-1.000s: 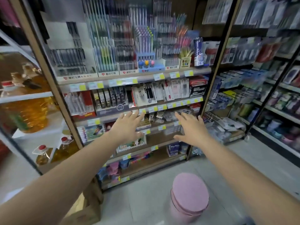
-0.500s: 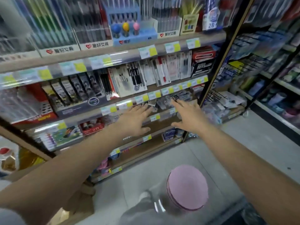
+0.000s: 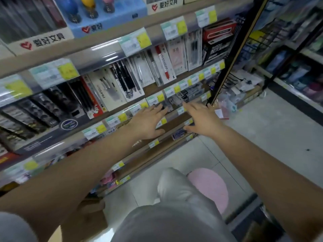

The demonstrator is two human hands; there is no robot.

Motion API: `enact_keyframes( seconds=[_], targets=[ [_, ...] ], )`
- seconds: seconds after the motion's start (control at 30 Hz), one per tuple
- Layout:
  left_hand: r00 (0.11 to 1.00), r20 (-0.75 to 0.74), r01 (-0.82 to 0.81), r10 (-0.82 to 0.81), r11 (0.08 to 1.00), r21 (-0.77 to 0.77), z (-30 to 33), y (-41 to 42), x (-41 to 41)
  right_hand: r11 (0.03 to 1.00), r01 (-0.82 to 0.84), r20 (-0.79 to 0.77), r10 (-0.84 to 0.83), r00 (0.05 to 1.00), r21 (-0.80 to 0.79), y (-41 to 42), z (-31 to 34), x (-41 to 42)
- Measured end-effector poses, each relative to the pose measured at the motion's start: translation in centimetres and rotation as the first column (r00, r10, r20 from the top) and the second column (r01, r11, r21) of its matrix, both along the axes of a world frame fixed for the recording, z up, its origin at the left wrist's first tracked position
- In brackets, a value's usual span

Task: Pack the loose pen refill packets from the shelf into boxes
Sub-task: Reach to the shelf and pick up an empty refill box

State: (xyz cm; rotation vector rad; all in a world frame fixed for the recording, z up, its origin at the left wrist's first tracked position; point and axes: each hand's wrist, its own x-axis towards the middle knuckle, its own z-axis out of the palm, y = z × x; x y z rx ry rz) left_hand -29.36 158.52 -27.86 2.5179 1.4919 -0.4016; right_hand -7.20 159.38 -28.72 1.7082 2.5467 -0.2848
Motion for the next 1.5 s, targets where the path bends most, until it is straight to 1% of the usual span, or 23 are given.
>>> enact_keyframes(
  seconds=[0.17, 0.3, 0.47, 0.57, 0.67, 0.77, 0.83, 0.97, 1.07, 1.17, 1.27, 1.33, 1.43, 1.5],
  targets=[
    [1.0, 0.017, 0.008, -0.008, 1.0, -0.022, -1.2, 2.4, 0.4, 1.0, -0.023, 0.013, 0.023, 1.0, -0.009, 2.4, -0.5, -0.4],
    [1.0, 0.026, 0.004, -0.004, 1.0, -0.012, -2.5, 3.8, 0.8, 0.999, -0.049, -0.005, 0.049, 0.999, -0.018, 4.6, -2.1, -0.7],
    [0.999, 0.05, 0.004, -0.003, 1.0, -0.023, -5.1, 4.3, 2.0, 0.991, -0.13, 0.053, 0.132, 0.99, -0.037, 7.9, -4.9, 0.1],
    [0.999, 0.024, -0.025, 0.027, 0.997, -0.066, -6.9, 4.6, 2.9, 0.982, -0.177, 0.086, 0.183, 0.979, -0.072, 10.2, -6.4, 0.6],
    [0.998, 0.003, -0.056, 0.056, 0.996, -0.071, -8.6, 5.9, 3.4, 0.972, -0.204, 0.091, 0.214, 0.973, -0.114, 12.6, -7.1, 0.8],
    [0.995, 0.026, -0.1, 0.101, 0.994, -0.04, -11.1, 7.8, 3.7, 0.97, -0.224, 0.07, 0.231, 0.97, -0.09, 15.3, -9.0, 1.2],
    [0.989, 0.058, -0.134, 0.136, 0.991, -0.026, -12.9, 9.1, 3.8, 0.965, -0.244, 0.099, 0.253, 0.962, -0.095, 16.9, -10.7, 1.4],
    [0.969, 0.143, -0.208, 0.2, 0.977, 0.045, -16.5, 10.9, 3.9, 0.953, -0.298, 0.181, 0.303, 0.936, -0.052, 19.3, -14.7, 2.1],
    [0.953, 0.201, -0.259, 0.225, 0.953, 0.158, -19.5, 11.7, 4.0, 0.941, -0.339, 0.172, 0.336, 0.926, -0.011, 20.7, -18.3, 2.5],
    [0.94, 0.206, -0.317, 0.271, 0.917, 0.243, -21.8, 11.9, 3.7, 0.926, -0.372, 0.159, 0.358, 0.92, 0.067, 21.3, -20.5, 2.8],
    [0.936, 0.202, -0.348, 0.29, 0.854, 0.388, -23.1, 10.7, 3.4, 0.891, -0.427, 0.134, 0.409, 0.903, 0.156, 21.8, -20.8, 2.8],
    [0.924, 0.199, -0.382, 0.328, 0.829, 0.407, -23.2, 9.6, 3.6, 0.882, -0.446, 0.112, 0.433, 0.894, 0.152, 21.9, -20.1, 2.9],
    [0.876, 0.231, -0.482, 0.423, 0.773, 0.412, -23.2, 8.4, 4.1, 0.853, -0.475, 0.102, 0.464, 0.88, 0.215, 22.3, -19.5, 3.1],
    [0.859, 0.21, -0.51, 0.467, 0.747, 0.427, -23.2, 7.8, 4.3, 0.825, -0.51, 0.11, 0.499, 0.86, 0.244, 22.6, -19.2, 3.2]
  ],
)
